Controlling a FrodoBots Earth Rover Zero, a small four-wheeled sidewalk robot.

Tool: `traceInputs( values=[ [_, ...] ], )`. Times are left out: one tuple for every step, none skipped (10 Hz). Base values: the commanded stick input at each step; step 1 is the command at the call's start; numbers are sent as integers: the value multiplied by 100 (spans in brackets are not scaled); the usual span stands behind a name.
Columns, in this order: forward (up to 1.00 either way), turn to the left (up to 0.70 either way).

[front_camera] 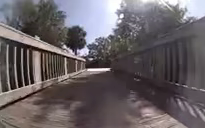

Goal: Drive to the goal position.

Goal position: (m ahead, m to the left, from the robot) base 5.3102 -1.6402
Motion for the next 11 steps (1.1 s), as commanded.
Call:
traceInputs(
  values=[
    [70,0],
    [70,0],
    [70,0],
    [70,0],
    [70,0],
    [70,0],
    [70,0],
    [70,0],
    [70,0],
    [70,0],
    [70,0]
  ],
)
